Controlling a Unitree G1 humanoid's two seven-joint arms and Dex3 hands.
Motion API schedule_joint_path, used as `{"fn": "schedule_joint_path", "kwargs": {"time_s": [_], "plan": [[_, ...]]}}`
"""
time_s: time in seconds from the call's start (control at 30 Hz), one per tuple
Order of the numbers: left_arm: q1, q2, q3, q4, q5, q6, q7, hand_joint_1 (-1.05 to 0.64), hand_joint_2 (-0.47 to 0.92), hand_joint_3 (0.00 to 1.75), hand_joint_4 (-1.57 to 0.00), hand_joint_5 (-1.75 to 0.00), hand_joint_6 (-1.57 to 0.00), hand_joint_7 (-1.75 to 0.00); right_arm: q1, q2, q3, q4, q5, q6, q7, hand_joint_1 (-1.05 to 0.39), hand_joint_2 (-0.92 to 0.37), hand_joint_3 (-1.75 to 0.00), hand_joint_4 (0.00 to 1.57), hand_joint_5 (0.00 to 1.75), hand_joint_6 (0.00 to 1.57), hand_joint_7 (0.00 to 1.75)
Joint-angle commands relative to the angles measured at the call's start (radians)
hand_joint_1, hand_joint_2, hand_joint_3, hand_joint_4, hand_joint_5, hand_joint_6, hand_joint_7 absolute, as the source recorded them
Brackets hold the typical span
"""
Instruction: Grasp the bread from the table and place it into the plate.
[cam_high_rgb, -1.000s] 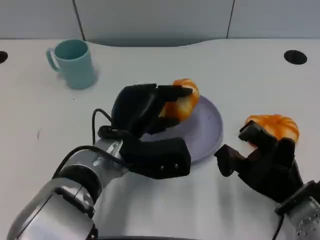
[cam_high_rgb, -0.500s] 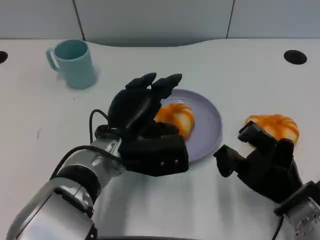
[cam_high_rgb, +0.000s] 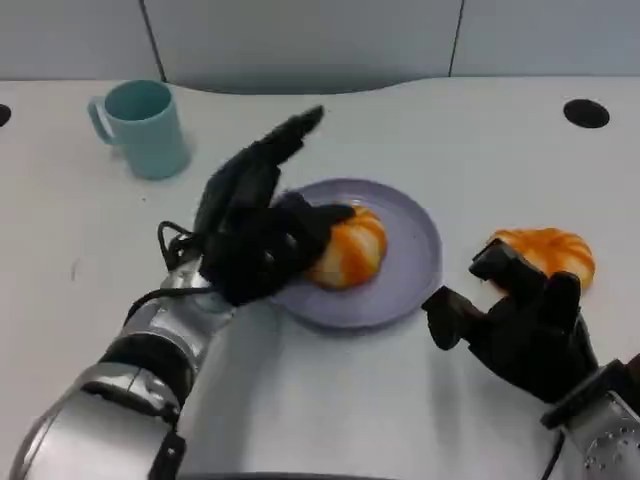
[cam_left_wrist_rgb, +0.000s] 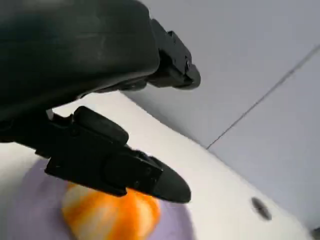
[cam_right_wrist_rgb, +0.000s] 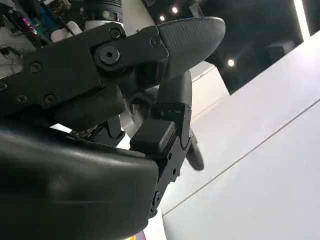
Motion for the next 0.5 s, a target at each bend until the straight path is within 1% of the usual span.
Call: {"fn": "schedule_joint_path", "kwargs": {"time_s": [0.03, 0.1, 0.13, 0.2, 0.27, 0.33, 0.43, 0.5], "plan": [[0.006, 0.002, 0.452, -0.073, -0.582, 0.285, -0.71, -0.83, 0.92, 0.26, -0.15, -0.04, -0.12, 0.0, -0.025, 0.003, -0.009, 0.02, -0.002, -0.025, -0.011, -0.73, -0.92, -0.13, 0.86, 1.44, 0.85, 0.83], [0.029, 0.028, 0.522, -0.09, -0.681, 0.393, -0.843, -0.83, 0.92, 0.34, -0.11, -0.02, -0.06, 0.0, -0.04, 0.007, -0.017, 0.043, 0.009, -0.015, -0.008, -0.73, -0.92, -0.12, 0.86, 1.42, 0.85, 0.83], [0.039, 0.037, 0.538, -0.095, -0.705, 0.42, -0.876, -0.84, 0.92, 0.37, -0.11, -0.02, -0.06, -0.01, -0.046, 0.009, -0.022, 0.055, 0.014, -0.012, -0.003, -0.72, -0.92, -0.1, 0.88, 1.37, 0.85, 0.8], [0.048, 0.046, 0.553, -0.101, -0.727, 0.448, -0.911, -0.84, 0.92, 0.38, -0.11, -0.02, -0.06, -0.01, -0.052, 0.011, -0.027, 0.067, 0.018, -0.011, 0.003, -0.71, -0.92, -0.1, 0.89, 1.35, 0.86, 0.78], [0.113, 0.063, 0.575, -0.146, -0.769, 0.494, -1.004, -0.84, 0.92, 0.37, -0.13, -0.04, -0.08, -0.02, -0.057, 0.014, -0.022, 0.067, 0.007, -0.022, -0.006, -0.71, -0.92, -0.1, 0.9, 1.34, 0.87, 0.77], [0.176, 0.074, 0.581, -0.201, -0.793, 0.533, -1.079, -0.86, 0.92, 0.33, -0.16, -0.06, -0.1, -0.03, -0.065, 0.016, -0.021, 0.074, 0.001, -0.031, -0.01, -0.72, -0.92, -0.11, 0.91, 1.34, 0.88, 0.76], [0.269, 0.081, 0.565, -0.3, -0.803, 0.579, -1.157, -0.87, 0.92, 0.35, -0.19, -0.09, -0.12, -0.04, -0.078, 0.012, -0.023, 0.083, -0.002, -0.022, -0.02, -0.73, -0.92, -0.09, 0.91, 1.35, 0.9, 0.75], [0.338, 0.08, 0.554, -0.352, -0.793, 0.569, -1.182, -0.87, 0.92, 0.38, -0.21, -0.17, -0.14, -0.04, -0.087, 0.007, -0.025, 0.091, -0.01, -0.035, -0.024, -0.73, -0.92, -0.09, 0.91, 1.36, 0.91, 0.75]]}}
